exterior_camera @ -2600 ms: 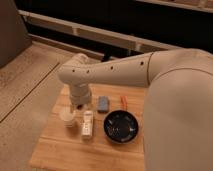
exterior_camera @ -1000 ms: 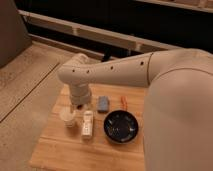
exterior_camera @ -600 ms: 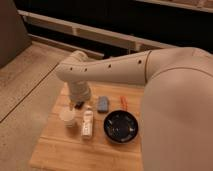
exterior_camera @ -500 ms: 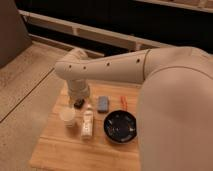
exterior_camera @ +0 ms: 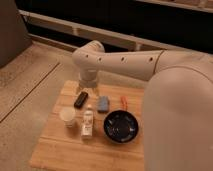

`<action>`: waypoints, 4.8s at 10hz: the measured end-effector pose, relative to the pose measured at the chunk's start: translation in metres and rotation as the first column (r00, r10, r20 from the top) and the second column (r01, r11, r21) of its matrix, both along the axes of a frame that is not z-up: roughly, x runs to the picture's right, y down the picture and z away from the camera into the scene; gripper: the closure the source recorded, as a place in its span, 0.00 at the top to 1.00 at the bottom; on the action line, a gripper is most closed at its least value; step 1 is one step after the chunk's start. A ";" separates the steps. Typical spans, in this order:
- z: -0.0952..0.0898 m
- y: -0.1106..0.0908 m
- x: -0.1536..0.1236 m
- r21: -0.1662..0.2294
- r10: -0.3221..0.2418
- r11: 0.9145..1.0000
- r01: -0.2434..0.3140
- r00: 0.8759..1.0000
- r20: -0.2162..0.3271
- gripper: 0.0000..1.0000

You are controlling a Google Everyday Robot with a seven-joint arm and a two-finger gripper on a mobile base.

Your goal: Place the eraser on the white sponge

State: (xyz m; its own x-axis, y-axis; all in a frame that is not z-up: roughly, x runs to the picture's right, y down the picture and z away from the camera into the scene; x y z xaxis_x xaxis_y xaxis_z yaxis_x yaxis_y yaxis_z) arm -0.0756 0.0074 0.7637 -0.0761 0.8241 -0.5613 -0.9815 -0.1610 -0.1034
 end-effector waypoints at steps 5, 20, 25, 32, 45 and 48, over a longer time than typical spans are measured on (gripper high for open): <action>0.049 -0.016 0.006 -0.024 -0.034 0.999 0.037 0.994 0.107 0.65; 0.180 0.049 -0.084 -0.284 -0.198 0.919 0.272 0.944 0.264 0.65; 0.193 0.068 -0.076 -0.336 -0.213 0.890 0.308 0.933 0.290 0.42; 0.181 0.032 -0.055 -0.266 -0.279 0.904 0.333 0.934 0.223 0.00; -0.007 0.043 0.023 -0.086 -0.123 0.990 0.109 0.977 -0.172 0.00; 0.009 0.043 0.062 -0.126 -0.050 0.992 0.020 0.969 -0.241 0.00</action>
